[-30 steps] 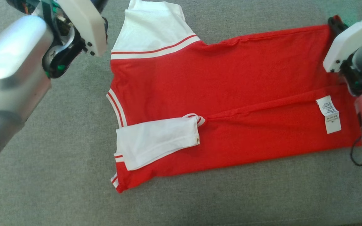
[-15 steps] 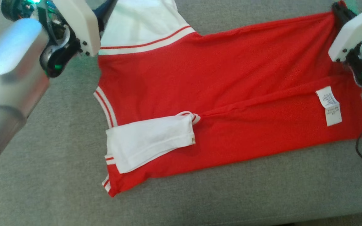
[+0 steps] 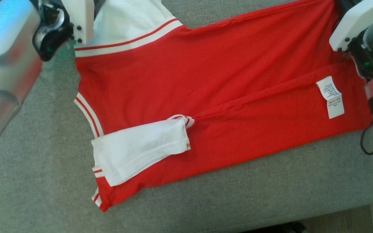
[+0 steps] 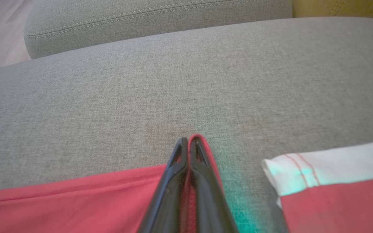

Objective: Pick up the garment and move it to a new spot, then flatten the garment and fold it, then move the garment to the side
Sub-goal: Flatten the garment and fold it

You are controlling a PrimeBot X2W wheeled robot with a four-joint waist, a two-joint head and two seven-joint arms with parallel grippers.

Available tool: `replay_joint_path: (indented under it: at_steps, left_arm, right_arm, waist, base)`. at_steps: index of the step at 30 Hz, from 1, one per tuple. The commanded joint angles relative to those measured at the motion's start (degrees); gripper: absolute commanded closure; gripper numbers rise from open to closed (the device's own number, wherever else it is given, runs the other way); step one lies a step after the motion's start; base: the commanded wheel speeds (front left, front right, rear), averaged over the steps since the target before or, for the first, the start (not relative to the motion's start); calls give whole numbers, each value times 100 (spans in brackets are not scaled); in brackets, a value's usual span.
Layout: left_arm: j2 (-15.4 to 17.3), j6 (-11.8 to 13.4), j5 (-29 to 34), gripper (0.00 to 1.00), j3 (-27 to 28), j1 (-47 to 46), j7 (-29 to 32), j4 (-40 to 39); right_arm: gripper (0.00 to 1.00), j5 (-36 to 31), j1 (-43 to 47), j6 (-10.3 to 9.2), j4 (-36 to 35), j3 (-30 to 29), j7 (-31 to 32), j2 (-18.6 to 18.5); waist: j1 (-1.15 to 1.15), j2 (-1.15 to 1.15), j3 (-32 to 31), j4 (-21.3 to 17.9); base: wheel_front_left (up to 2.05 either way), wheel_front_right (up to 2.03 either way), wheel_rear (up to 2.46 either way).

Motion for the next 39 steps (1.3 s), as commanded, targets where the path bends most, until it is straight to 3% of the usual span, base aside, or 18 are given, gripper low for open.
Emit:
replay_joint_path:
  at_steps: [1, 2, 6, 14, 18, 26, 31, 39]
  left_arm:
    - [174, 10, 68, 82, 60, -218, 17, -66]
    - [182, 10, 91, 100, 47, -223, 18, -70]
    - [209, 10, 134, 100, 17, -259, -120, -179]
    - [238, 10, 395, 100, 134, -488, -1578, -80]
    - [197, 10, 429, 100, 177, -555, -2011, 20]
    - [165, 10, 113, 100, 226, -526, -2612, -258]
    - [359, 10, -315, 100, 202, -222, -2727, -820]
    - [982, 10, -658, 100, 88, 637, -2937, -1817]
  right_arm:
    - [100, 49, -64, 37, -75, 53, -40, -55]
    - [100, 64, -69, 37, -66, 74, -54, -61]
    - [100, 164, -69, 37, -45, 151, -86, -98]
    - [100, 520, 5, 37, -169, 224, -203, -298]
    - [100, 688, 79, 37, -202, 209, -224, -415]
    - [100, 1123, 436, 37, -393, 187, -231, -820]
    - [100, 1437, 791, 37, -588, 145, -242, -1036]
    - [100, 1776, 1412, 37, -863, 33, -337, -1205]
  waist:
    - [0, 0, 16, -7]
    - [0, 0, 23, -9]
    - [0, 0, 21, 20]
    - [0, 0, -196, 175]
    - [0, 0, -324, 268]
    - [0, 0, -643, 527]
    - [0, 0, -840, 681]
    - [0, 0, -1070, 868]
  base:
    - [0, 0, 0]
    - [0, 0, 0]
    - [0, 0, 0]
    - [0, 0, 0]
    - [0, 0, 0]
    - [0, 0, 0]
    - [0, 0, 0]
    - [0, 0, 0]
